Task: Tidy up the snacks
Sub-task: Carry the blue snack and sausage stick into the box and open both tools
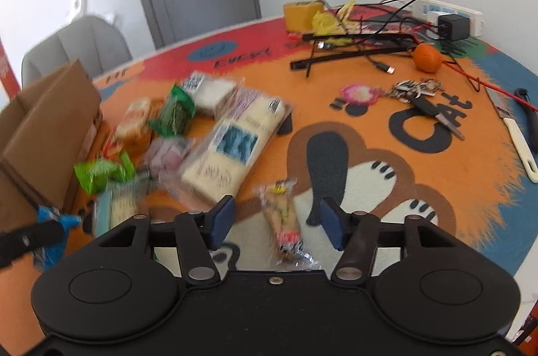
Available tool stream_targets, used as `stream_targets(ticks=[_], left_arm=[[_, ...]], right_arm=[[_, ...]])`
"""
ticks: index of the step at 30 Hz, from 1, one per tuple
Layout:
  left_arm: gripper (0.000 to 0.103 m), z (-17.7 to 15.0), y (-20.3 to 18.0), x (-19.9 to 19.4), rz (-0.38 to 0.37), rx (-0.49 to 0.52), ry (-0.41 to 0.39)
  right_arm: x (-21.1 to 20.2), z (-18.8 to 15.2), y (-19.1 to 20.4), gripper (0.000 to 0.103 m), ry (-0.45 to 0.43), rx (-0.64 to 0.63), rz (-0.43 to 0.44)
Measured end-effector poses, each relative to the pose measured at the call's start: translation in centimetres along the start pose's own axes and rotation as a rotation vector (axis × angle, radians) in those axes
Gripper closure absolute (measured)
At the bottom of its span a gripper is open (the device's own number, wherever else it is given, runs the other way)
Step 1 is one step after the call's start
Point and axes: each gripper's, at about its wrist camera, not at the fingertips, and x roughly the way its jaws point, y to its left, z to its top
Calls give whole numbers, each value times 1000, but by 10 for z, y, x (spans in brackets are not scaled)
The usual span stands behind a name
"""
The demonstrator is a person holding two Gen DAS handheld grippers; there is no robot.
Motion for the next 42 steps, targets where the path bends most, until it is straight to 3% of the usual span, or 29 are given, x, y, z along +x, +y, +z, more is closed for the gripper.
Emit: stream_targets(ticks=[1,4,12,24,42], left_arm=[[74,0,-1,-1,-4,1,-2],[74,2,-2,-4,-19,7,-10],[74,8,-6,-22,-36,27,-51],[74,19,3,-60,-24,23,-129],[74,43,36,-104,43,3,-251]], right_arm=[[-1,-1,2,82,-3,-16,-17],[-7,1,-2,82,9,14,36],[-29,8,11,82,-42,-11,52],[-62,25,46,82,-126,-46,143],[-92,43,111,82,-204,-131,243]])
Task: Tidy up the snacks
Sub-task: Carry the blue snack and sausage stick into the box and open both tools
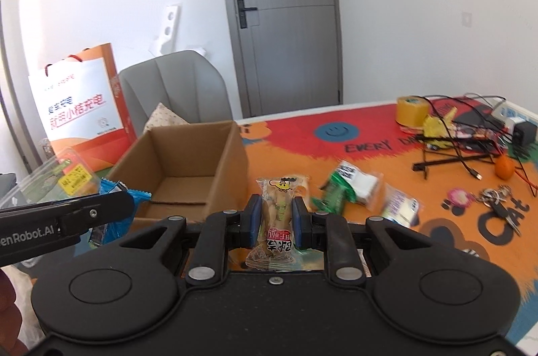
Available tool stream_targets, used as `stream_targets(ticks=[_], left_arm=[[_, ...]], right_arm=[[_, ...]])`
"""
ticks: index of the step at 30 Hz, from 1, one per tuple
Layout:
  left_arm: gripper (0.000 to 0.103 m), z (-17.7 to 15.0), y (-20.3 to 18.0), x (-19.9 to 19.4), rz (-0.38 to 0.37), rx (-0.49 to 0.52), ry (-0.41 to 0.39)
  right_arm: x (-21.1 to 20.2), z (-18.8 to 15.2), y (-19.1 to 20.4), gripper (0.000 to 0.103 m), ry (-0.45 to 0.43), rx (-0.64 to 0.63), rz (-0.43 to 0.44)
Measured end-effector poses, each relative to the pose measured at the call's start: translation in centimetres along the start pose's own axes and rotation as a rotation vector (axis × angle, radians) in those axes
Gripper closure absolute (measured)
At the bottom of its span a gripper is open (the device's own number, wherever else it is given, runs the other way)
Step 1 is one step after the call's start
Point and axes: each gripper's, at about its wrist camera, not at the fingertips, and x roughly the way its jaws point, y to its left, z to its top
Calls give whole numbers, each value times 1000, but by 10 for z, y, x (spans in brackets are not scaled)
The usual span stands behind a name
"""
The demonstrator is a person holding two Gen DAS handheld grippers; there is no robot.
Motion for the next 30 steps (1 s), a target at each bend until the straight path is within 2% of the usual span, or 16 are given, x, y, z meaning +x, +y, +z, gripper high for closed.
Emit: stream_targets(ticks=[13,21,26,30], left_arm=[[74,25,35,13,60,-14,-38],[74,35,54,41,65,-44,3],[68,38,64,45,85,-69,7],[58,38,73,42,114,-94,8]], right_arm=[[22,15,31,82,-18,-20,51],[45,23,41,82,-14,6,78],[55,27,46,82,-8,18,97],[64,28,52,82,6,25,118]])
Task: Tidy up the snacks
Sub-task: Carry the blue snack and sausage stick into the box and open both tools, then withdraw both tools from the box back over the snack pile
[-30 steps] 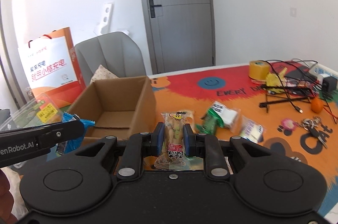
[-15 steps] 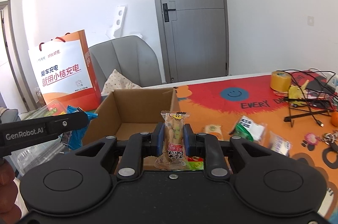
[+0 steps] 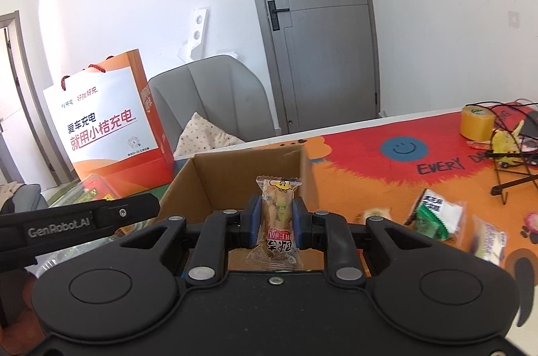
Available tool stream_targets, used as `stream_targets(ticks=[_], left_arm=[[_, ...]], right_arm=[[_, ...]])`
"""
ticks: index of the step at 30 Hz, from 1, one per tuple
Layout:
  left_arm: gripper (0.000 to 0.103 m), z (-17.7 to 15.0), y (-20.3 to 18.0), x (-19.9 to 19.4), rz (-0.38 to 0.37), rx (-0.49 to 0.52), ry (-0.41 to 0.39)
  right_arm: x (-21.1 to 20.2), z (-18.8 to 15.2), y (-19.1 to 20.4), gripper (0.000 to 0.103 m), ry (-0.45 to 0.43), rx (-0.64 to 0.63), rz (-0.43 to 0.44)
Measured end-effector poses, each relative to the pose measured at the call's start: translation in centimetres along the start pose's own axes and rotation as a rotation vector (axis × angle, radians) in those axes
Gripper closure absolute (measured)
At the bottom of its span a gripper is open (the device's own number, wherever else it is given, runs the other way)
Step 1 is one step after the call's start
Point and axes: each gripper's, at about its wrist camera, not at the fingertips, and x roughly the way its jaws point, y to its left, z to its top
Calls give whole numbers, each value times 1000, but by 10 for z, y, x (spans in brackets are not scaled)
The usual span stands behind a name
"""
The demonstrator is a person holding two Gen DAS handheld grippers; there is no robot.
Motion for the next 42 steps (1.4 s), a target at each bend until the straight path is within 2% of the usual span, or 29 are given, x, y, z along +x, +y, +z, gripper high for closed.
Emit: stream_targets(ticks=[2,5,7,9,11,15,20,22,25,29,31,40,42], left_arm=[[52,0,4,-2,11,-10,-2],[38,0,9,-4,27,-30,-3],[26,-1,10,-6,45,-33,-12],[15,-2,10,-8,56,-36,-18],[12,-3,10,-9,50,-38,-15],[3,-5,5,-11,26,-47,-1],[2,-10,-5,-12,2,-37,47],[0,-14,-9,-13,-14,-32,54],[0,-21,-20,-14,-26,8,43],[0,-28,-36,-20,-62,24,27],[0,-30,-42,-22,-86,23,26],[0,-42,-72,-29,-101,52,-22],[0,-43,-78,-29,-108,49,-11]], right_arm=[[4,0,2,82,11,4,16],[8,0,3,78,23,25,60],[8,0,1,65,28,34,54],[7,0,-1,61,21,39,33],[3,0,-5,60,19,48,23],[-7,-3,-13,46,11,48,-7],[-21,-7,-23,28,-8,57,-56],[-28,-9,-27,18,-20,64,-74],[-38,-12,-37,8,-36,85,-87],[-50,-16,-52,5,-38,125,-73],[-55,-18,-55,0,-56,104,-104],[-80,-29,-93,0,-72,146,-175],[-86,-32,-103,0,-72,157,-186]])
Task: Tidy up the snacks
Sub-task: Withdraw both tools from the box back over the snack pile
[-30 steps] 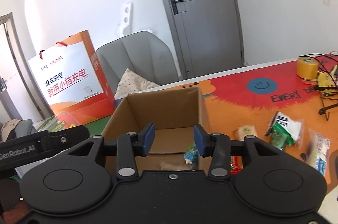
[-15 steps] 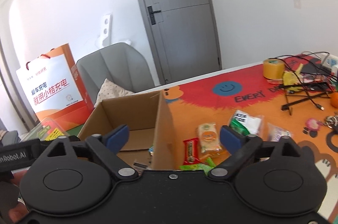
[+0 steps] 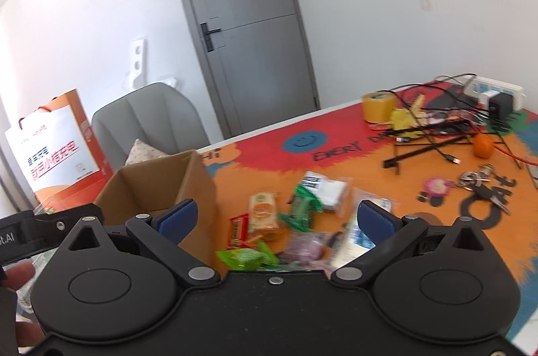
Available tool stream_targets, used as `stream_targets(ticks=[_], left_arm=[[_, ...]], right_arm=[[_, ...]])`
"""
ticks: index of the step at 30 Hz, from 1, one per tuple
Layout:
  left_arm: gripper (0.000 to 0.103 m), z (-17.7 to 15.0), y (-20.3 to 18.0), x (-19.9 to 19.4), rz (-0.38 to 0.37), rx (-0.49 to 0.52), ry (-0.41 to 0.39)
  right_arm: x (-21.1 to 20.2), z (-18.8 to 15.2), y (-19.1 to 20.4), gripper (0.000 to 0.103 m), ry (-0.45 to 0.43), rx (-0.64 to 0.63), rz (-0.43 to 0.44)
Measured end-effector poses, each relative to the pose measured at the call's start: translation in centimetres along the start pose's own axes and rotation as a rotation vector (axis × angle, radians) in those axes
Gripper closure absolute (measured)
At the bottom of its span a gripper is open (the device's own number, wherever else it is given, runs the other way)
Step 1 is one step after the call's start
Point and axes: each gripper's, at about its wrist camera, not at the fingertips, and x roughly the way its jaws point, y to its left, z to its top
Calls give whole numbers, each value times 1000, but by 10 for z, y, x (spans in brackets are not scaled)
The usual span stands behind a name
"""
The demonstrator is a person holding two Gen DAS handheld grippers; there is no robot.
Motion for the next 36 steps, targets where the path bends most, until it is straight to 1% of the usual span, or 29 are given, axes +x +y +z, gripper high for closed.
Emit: stream_targets(ticks=[3,7,10,17,24,29,33,36], left_arm=[[0,-2,-10,4,-18,10,38],[0,-8,-27,10,-18,50,81],[0,-14,-35,16,-34,47,121],[0,-26,-55,27,-71,94,151],[1,-36,-69,42,-66,95,180],[3,-45,-74,57,-69,86,238],[3,-53,-78,67,-59,86,263],[6,-58,-83,76,-55,95,283]], right_arm=[[-5,0,-15,0,6,19,-5],[-11,-2,-32,0,3,34,-17],[-13,-5,-45,0,15,53,-33],[-14,-10,-71,1,33,83,-52],[-10,-15,-90,5,56,117,-49],[-4,-19,-100,7,75,143,-47],[2,-24,-107,8,95,161,-44],[7,-27,-112,10,109,173,-41]])
